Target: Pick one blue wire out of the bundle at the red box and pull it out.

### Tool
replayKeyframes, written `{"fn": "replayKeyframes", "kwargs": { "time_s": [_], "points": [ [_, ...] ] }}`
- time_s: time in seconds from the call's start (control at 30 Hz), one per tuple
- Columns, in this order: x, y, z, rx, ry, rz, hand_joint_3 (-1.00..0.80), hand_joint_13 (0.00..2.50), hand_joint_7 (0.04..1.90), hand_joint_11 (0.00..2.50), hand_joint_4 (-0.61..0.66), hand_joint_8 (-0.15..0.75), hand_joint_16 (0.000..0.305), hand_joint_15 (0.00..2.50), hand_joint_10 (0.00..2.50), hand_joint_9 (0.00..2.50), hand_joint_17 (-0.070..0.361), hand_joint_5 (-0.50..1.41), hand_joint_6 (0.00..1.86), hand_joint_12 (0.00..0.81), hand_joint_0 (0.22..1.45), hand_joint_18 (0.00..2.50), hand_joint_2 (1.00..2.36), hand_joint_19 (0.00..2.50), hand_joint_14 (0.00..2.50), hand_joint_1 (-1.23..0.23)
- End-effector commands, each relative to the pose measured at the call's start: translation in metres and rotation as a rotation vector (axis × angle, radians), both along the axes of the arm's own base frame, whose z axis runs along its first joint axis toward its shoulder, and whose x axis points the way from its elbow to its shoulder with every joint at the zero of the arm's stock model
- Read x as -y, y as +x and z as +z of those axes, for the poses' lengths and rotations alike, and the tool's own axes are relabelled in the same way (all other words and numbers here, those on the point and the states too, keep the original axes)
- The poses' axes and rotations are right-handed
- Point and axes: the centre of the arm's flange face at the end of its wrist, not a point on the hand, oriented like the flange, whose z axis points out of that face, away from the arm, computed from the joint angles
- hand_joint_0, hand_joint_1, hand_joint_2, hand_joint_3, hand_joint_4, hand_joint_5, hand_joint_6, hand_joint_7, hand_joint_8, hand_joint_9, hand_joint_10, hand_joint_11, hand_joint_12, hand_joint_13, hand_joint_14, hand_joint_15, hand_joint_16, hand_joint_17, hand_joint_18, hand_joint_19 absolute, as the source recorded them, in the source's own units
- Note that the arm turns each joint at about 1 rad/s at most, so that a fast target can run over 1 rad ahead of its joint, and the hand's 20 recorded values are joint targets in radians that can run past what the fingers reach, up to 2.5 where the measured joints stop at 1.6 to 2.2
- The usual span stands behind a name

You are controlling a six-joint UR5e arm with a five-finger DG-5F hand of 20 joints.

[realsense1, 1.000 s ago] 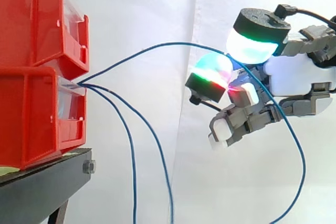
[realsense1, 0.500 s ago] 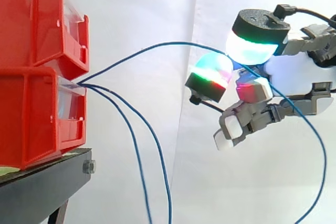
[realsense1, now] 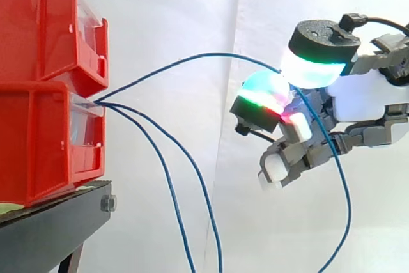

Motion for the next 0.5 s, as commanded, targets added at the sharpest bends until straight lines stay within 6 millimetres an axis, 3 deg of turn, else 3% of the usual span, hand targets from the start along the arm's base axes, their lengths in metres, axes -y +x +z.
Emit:
{"fn": "replayKeyframes", "kwargs": {
  "time_s": [0.0,0.17,0.47],
  "points": [
    [-0.0001,-0.0019,-0.0014,-0.017,0.000,0.001,-0.11,0.62,0.99,0.45,0.01,0.238,0.063,0.44,0.02,0.89,0.142,-0.05,0.87,0.386,0.59,0.28,1.02,0.34,0.02,-0.87],
    [-0.0002,-0.0027,-0.0021,-0.025,0.000,0.003,-0.09,0.54,0.96,0.36,0.00,0.239,0.066,0.41,0.01,0.80,0.148,-0.05,0.87,0.389,0.59,0.17,1.02,0.29,0.02,-0.88],
    [-0.0002,-0.0030,-0.0024,-0.028,0.000,0.003,-0.06,0.56,0.99,0.36,-0.01,0.239,0.068,0.40,0.01,0.83,0.152,-0.04,0.86,0.399,0.59,0.19,1.02,0.27,0.02,-0.90]
  ]
}}
